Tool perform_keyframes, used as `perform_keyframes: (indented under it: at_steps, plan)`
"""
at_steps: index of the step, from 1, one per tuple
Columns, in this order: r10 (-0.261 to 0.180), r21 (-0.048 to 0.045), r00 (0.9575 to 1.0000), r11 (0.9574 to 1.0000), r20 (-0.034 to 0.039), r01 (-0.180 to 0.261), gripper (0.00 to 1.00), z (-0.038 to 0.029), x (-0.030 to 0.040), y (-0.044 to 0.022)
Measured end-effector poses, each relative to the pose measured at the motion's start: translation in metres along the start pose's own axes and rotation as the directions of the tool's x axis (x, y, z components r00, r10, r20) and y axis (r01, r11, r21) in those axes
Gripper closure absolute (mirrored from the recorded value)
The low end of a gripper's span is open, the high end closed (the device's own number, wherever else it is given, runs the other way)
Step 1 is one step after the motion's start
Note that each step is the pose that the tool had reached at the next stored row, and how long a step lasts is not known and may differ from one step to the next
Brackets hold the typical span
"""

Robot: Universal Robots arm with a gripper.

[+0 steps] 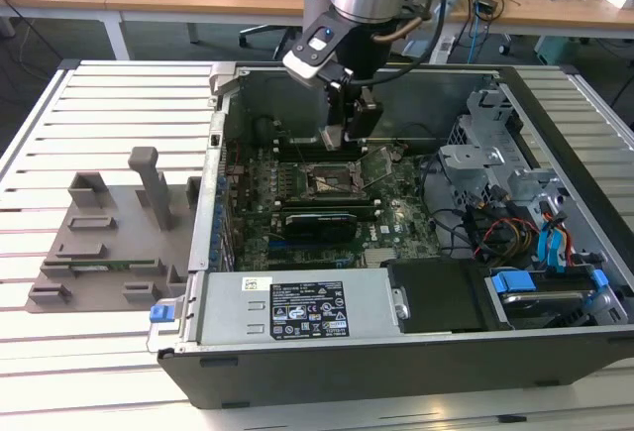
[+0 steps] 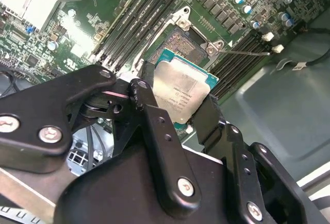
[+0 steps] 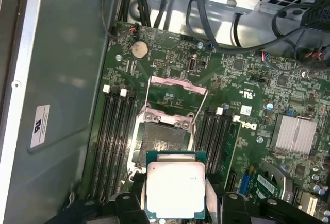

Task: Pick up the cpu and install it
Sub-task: 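Place the cpu into insertion slot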

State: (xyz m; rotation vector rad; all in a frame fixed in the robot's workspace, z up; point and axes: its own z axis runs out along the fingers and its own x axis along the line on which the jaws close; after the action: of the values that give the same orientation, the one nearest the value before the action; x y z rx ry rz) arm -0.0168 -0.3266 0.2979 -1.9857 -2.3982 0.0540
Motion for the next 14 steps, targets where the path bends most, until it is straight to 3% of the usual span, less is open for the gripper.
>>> perform_keyframes:
  at_steps: [14]
  plan:
    - [0.094,0.0003,0.9955,0.9955,-0.0042,-0.094,0.45,0.0,0.0,0.0]
